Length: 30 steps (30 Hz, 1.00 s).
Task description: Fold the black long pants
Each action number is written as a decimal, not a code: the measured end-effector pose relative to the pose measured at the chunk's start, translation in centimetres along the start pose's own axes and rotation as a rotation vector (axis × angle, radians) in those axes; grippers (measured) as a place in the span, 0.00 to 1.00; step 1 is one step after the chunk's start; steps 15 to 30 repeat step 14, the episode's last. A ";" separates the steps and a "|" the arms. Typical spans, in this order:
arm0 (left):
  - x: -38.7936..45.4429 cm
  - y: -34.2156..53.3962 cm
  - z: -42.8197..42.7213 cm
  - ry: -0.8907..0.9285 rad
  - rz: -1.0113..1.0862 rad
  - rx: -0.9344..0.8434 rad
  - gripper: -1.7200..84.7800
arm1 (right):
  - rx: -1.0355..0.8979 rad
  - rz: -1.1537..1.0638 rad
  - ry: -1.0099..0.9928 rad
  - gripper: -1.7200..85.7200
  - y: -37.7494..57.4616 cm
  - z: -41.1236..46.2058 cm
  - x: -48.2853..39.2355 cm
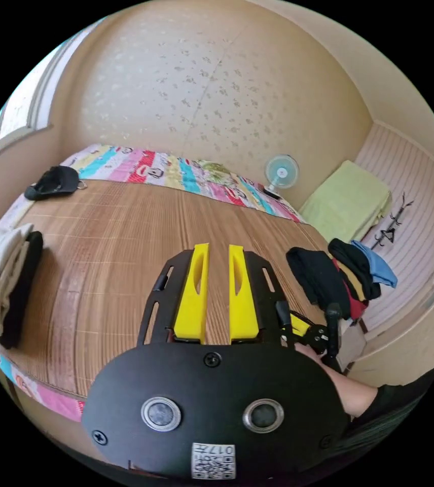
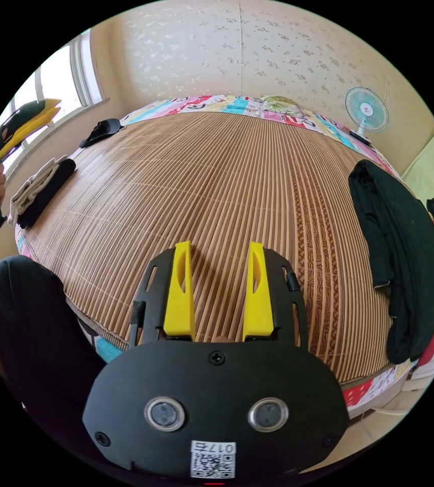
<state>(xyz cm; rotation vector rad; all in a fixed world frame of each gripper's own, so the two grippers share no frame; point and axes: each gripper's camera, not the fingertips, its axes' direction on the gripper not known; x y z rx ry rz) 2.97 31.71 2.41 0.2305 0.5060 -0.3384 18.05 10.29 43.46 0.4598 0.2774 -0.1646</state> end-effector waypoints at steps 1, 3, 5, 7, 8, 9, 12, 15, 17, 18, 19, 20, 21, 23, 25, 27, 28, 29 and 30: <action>-1.7 -0.3 -0.9 -0.066 -0.015 0.014 0.10 | 0.004 0.006 -0.013 0.19 0.2 -0.2 0.5; -5.1 -1.0 -2.1 -0.188 -0.007 -0.003 0.10 | 0.007 0.008 -0.018 0.19 0.5 -0.4 0.9; -10.8 -2.2 -3.2 -0.437 -0.003 -0.060 0.10 | 0.009 0.007 -0.015 0.19 0.8 -0.7 1.3; -16.1 -2.9 -4.1 -0.599 -0.057 -0.116 0.10 | 0.011 0.006 -0.014 0.19 1.0 -0.9 1.5; -19.6 -3.1 -4.6 -0.659 -0.093 -0.161 0.11 | 0.010 0.007 -0.014 0.19 1.1 -1.0 1.7; -21.3 -3.1 -4.8 -0.686 -0.116 -0.187 0.11 | 0.009 0.007 -0.015 0.19 1.1 -1.1 1.8; -28.4 -1.2 -3.1 -0.657 -0.257 -0.400 0.15 | 0.009 0.010 -0.020 0.19 1.2 -1.4 2.3; -29.0 -0.1 -4.1 -0.572 -0.329 -0.306 0.15 | 0.011 0.011 -0.022 0.19 1.2 -1.7 2.7; -29.0 -0.1 -4.1 -0.572 -0.329 -0.306 0.15 | 0.011 0.011 -0.022 0.19 1.2 -1.7 2.7; -29.0 -0.1 -4.1 -0.572 -0.329 -0.306 0.15 | 0.011 0.011 -0.022 0.19 1.2 -1.7 2.7; -29.0 -0.1 -4.1 -0.572 -0.329 -0.306 0.15 | 0.011 0.011 -0.022 0.19 1.2 -1.7 2.7; -29.0 -0.1 -4.1 -0.572 -0.329 -0.306 0.15 | 0.011 0.011 -0.022 0.19 1.2 -1.7 2.7; -29.0 -0.1 -4.1 -0.572 -0.329 -0.306 0.15 | 0.011 0.011 -0.022 0.19 1.2 -1.7 2.7; -29.0 -0.1 -4.1 -0.572 -0.329 -0.306 0.15 | 0.011 0.011 -0.022 0.19 1.2 -1.7 2.7; -29.0 -0.1 -4.1 -0.572 -0.329 -0.306 0.15 | 0.011 0.011 -0.022 0.19 1.2 -1.7 2.7; -29.0 -0.1 -4.1 -0.572 -0.329 -0.306 0.15 | 0.011 0.011 -0.022 0.19 1.2 -1.7 2.7; -29.0 -0.1 -4.1 -0.572 -0.329 -0.306 0.15 | 0.011 0.011 -0.022 0.19 1.2 -1.7 2.7; -29.0 -0.1 -4.1 -0.572 -0.329 -0.306 0.15 | 0.011 0.011 -0.022 0.19 1.2 -1.7 2.7; -29.0 -0.1 -4.1 -0.572 -0.329 -0.306 0.15 | 0.011 0.011 -0.022 0.19 1.2 -1.7 2.7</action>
